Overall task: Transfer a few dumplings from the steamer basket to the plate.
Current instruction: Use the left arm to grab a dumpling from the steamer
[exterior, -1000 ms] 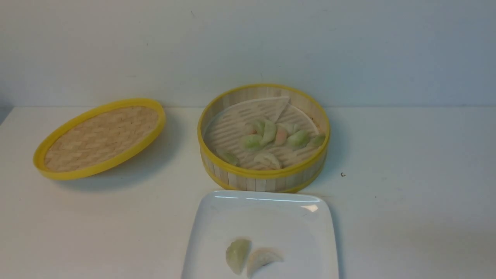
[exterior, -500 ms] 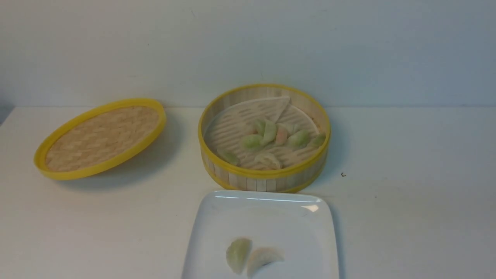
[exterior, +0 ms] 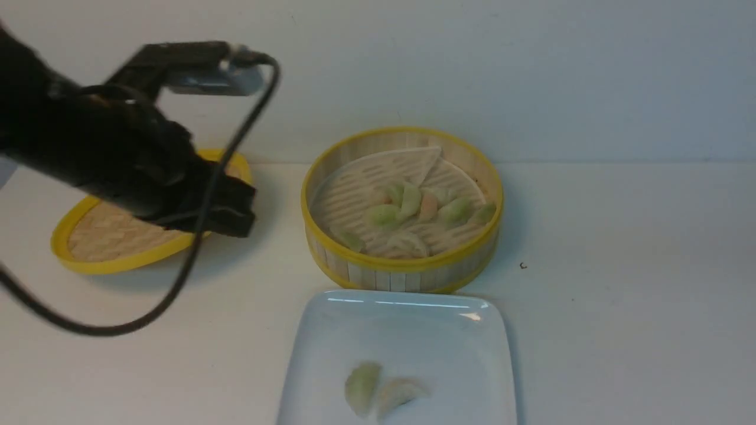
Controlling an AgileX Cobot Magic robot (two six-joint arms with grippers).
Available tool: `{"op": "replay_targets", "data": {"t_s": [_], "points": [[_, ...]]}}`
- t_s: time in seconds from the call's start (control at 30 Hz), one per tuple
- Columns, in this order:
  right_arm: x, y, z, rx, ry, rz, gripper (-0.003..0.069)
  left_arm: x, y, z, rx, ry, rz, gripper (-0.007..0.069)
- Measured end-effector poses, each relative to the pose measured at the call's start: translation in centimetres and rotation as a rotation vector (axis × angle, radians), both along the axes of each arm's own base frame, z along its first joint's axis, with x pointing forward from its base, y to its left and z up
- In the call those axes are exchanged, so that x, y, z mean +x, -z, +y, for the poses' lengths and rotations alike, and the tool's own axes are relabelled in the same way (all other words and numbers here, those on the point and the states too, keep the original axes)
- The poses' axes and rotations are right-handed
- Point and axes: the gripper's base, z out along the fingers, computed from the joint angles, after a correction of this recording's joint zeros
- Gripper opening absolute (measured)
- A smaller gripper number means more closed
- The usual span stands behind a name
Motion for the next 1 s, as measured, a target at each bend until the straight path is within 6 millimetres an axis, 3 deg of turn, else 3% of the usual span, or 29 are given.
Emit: {"op": "replay_targets", "data": {"t_s": [0.2, 0.43, 0.53, 0.57, 0.6, 0.8, 0.87, 1.0], "points": [[-0.1, -0.1, 0.1, 0.003, -0.011, -0.004, -0.0015, 5.5, 1.1, -5.0, 0.159, 0.165, -0.003, -0.0006], [-0.1, -0.1, 0.1, 0.006, -0.011, -0.005, -0.0015, 10.6, 2.1, -8.7, 0.232, 0.204, -0.095, -0.0001], [-0.1, -0.1, 0.1, 0.007, -0.01, -0.004, -0.0015, 12.7, 3.6, -9.7, 0.226, 0.179, -0.125, 0.0033], [-0.1, -0.1, 0.1, 0.016, -0.003, 0.001, -0.0015, 13.9, 4.8, -10.1, 0.222, 0.161, -0.136, 0.0083], [-0.1, -0.1, 0.1, 0.018, -0.001, 0.001, -0.0015, 14.1, 5.3, -10.2, 0.224, 0.161, -0.131, 0.009], [-0.1, -0.1, 0.1, 0.039, 0.012, 0.011, -0.0015, 16.8, 11.3, -11.1, 0.256, 0.151, -0.111, 0.0357], [-0.1, -0.1, 0.1, 0.04, 0.012, 0.012, -0.0015, 17.3, 12.6, -11.3, 0.264, 0.151, -0.118, 0.0416], [-0.1, -0.1, 0.1, 0.04, 0.013, 0.012, -0.0015, 17.8, 13.9, -11.6, 0.267, 0.158, -0.14, 0.0451]]}}
